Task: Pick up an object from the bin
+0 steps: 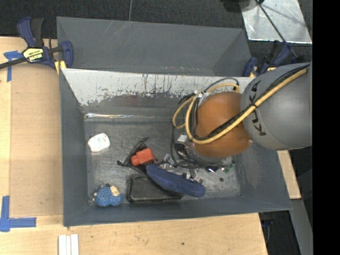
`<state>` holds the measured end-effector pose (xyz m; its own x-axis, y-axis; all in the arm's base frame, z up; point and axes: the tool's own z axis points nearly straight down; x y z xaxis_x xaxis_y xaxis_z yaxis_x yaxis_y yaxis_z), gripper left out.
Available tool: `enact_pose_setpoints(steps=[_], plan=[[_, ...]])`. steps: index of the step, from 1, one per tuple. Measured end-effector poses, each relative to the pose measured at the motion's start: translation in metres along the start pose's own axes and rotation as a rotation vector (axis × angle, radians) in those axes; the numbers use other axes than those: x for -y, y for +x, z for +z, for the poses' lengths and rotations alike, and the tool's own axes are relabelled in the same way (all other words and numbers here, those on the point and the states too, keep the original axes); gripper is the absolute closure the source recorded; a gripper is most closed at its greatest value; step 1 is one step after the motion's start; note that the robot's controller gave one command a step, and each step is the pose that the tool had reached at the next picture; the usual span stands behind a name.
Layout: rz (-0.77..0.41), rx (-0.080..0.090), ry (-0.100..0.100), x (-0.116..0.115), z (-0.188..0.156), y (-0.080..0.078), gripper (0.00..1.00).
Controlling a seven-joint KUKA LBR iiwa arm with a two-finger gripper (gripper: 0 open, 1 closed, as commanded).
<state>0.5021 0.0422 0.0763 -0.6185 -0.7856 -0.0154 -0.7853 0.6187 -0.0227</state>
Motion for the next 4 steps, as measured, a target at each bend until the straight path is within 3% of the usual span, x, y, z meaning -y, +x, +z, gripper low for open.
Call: enact_pose_setpoints(steps=[1,2,3,4], plan=[[-0.140,-0.007,-0.018,-0.024,-0.004,-0.075,0.00],[-0.501,0.012,0.013,-0.052,-0.005,-0.113,0.00],[-0.750,0.005,0.010,-0.070,-0.001,-0.162,0.00],[-0.685,0.001,-0.017,-0.041,-0.034,-0.224,0.00]])
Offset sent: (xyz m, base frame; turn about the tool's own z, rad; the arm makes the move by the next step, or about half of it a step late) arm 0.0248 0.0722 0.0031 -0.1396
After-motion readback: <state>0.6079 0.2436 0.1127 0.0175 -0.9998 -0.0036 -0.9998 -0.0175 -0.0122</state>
